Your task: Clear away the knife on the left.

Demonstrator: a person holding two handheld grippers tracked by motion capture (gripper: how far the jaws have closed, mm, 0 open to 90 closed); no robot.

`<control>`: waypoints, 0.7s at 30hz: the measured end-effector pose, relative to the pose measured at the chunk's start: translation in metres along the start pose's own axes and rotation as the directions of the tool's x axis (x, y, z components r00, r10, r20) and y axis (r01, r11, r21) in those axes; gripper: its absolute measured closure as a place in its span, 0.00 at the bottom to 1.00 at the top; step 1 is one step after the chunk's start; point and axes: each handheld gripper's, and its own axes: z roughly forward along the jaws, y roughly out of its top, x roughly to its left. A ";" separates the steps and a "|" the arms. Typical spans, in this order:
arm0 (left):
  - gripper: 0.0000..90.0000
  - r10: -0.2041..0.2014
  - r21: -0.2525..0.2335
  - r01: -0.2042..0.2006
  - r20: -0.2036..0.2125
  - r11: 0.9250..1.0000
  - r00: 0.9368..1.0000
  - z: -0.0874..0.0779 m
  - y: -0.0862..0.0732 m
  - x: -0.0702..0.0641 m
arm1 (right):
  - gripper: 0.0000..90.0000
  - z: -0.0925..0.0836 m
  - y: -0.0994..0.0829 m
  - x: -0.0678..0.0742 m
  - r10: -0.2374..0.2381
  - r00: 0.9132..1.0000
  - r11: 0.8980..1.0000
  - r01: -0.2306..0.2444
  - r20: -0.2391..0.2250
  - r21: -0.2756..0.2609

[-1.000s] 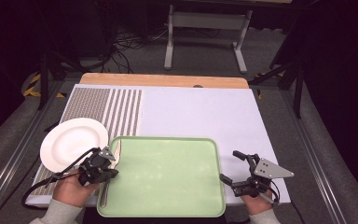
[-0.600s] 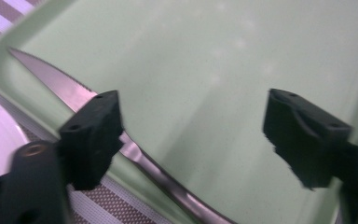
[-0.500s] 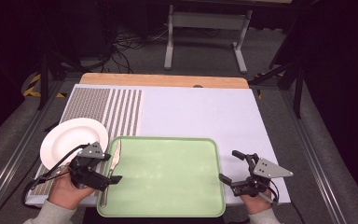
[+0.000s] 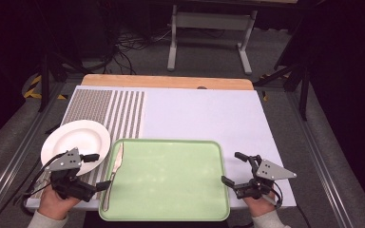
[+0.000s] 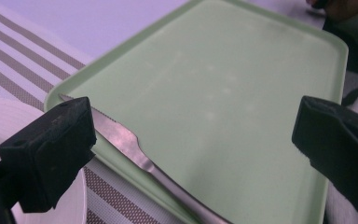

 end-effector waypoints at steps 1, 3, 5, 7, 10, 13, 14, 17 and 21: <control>0.01 0.003 -0.019 -0.003 -0.002 1.000 1.000 -0.002 -0.003 0.001 | 0.05 0.000 0.000 0.000 0.000 1.000 1.000 0.000 0.001 -0.001; 0.01 0.011 -0.060 -0.012 -0.009 0.998 1.000 -0.003 -0.011 0.002 | 0.05 0.001 0.000 0.000 0.000 1.000 1.000 0.000 -0.001 0.000; 0.01 0.012 -0.081 -0.013 -0.011 0.997 1.000 -0.003 -0.015 0.003 | 0.05 0.001 0.000 0.000 0.001 1.000 1.000 -0.001 -0.001 -0.001; 0.01 0.014 -0.107 -0.017 -0.027 0.994 1.000 -0.004 -0.023 0.005 | 0.05 0.001 0.000 0.000 0.001 1.000 1.000 -0.001 -0.001 0.000; 0.01 0.023 -0.129 -0.028 -0.040 0.991 0.999 -0.004 -0.030 0.006 | 0.05 0.001 0.000 0.000 0.003 1.000 1.000 -0.003 0.000 -0.002; 0.01 0.022 -0.145 -0.028 -0.039 0.989 0.999 -0.003 -0.036 0.006 | 0.05 0.000 0.000 0.000 0.004 1.000 1.000 -0.004 0.000 -0.002; 0.01 0.023 -0.148 -0.029 -0.039 0.989 0.999 -0.002 -0.038 0.007 | 0.05 0.000 0.000 0.000 0.004 1.000 1.000 -0.004 0.000 -0.002; 0.01 0.016 -0.173 -0.022 -0.033 0.985 0.999 -0.001 -0.046 0.008 | 0.05 0.001 -0.001 0.000 0.005 1.000 1.000 -0.005 -0.001 -0.001; 0.02 -0.003 -0.227 -0.011 -0.063 0.974 0.998 -0.001 -0.056 0.008 | 0.05 0.001 -0.001 -0.001 0.008 1.000 1.000 -0.008 -0.003 -0.001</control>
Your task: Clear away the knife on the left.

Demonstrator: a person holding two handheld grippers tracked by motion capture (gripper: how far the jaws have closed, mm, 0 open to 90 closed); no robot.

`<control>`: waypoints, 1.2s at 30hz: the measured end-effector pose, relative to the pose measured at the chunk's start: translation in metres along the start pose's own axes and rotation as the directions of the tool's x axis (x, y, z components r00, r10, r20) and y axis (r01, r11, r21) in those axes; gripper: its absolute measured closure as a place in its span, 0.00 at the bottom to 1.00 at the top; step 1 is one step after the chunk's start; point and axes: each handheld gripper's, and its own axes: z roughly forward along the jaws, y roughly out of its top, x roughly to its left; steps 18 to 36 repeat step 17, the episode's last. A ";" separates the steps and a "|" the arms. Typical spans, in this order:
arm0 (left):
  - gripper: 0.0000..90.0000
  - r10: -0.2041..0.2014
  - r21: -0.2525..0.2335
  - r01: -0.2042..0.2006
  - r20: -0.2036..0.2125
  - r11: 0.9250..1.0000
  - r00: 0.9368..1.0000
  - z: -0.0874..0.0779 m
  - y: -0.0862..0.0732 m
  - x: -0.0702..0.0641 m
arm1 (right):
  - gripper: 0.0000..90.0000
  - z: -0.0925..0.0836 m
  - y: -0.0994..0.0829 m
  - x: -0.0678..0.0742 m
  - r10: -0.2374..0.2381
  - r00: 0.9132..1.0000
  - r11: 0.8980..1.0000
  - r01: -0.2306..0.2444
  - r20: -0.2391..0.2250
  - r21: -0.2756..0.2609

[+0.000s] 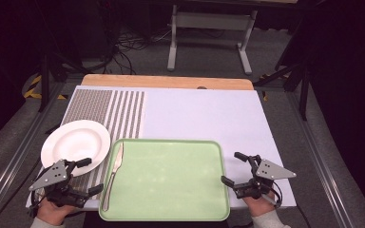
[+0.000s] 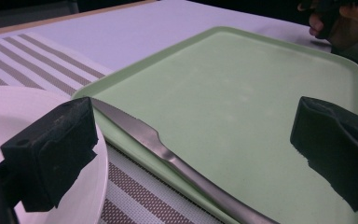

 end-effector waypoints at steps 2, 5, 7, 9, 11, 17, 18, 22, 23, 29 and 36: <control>0.02 -0.021 -0.017 0.021 -0.003 1.000 1.000 0.002 -0.005 0.001 | 0.05 0.000 0.000 0.000 0.001 1.000 1.000 -0.001 -0.001 -0.001; 0.02 -0.010 0.006 0.010 -0.005 1.000 1.000 0.006 -0.005 0.000 | 0.05 0.000 0.000 0.000 0.003 1.000 1.000 -0.003 -0.002 0.000; 0.02 -0.008 0.008 0.008 -0.005 1.000 1.000 0.008 -0.005 -0.001 | 0.05 0.000 -0.001 0.000 0.005 1.000 1.000 -0.005 -0.002 0.000; 0.02 -0.009 0.007 0.009 -0.007 1.000 1.000 0.009 -0.004 0.000 | 0.05 0.000 -0.001 -0.001 0.005 1.000 1.000 -0.005 -0.001 0.000; 0.02 -0.007 0.011 0.007 -0.008 1.000 1.000 0.009 -0.004 -0.001 | 0.05 0.000 -0.001 -0.001 0.007 1.000 1.000 -0.007 -0.004 0.000; 0.01 -0.035 0.006 0.035 -0.004 0.999 0.999 0.007 -0.003 0.001 | 0.05 0.000 -0.001 -0.001 0.007 1.000 1.000 -0.007 -0.004 -0.001; 0.01 -0.035 0.006 0.035 -0.004 0.999 0.999 0.007 -0.003 0.001 | 0.05 0.000 -0.001 -0.001 0.007 1.000 1.000 -0.007 -0.004 -0.001; 0.01 -0.035 0.006 0.035 -0.004 0.999 0.999 0.007 -0.003 0.001 | 0.05 0.000 -0.001 -0.001 0.007 1.000 1.000 -0.007 -0.004 -0.001; 0.01 -0.035 0.006 0.035 -0.004 0.999 0.999 0.007 -0.003 0.001 | 0.05 0.000 -0.001 -0.001 0.007 1.000 1.000 -0.007 -0.004 -0.001; 0.01 -0.035 0.006 0.035 -0.004 0.999 0.999 0.007 -0.003 0.001 | 0.05 0.000 -0.001 -0.001 0.007 1.000 1.000 -0.007 -0.004 -0.001; 0.01 -0.035 0.006 0.035 -0.004 0.999 0.999 0.007 -0.003 0.001 | 0.05 0.000 -0.001 -0.001 0.007 1.000 1.000 -0.007 -0.004 -0.001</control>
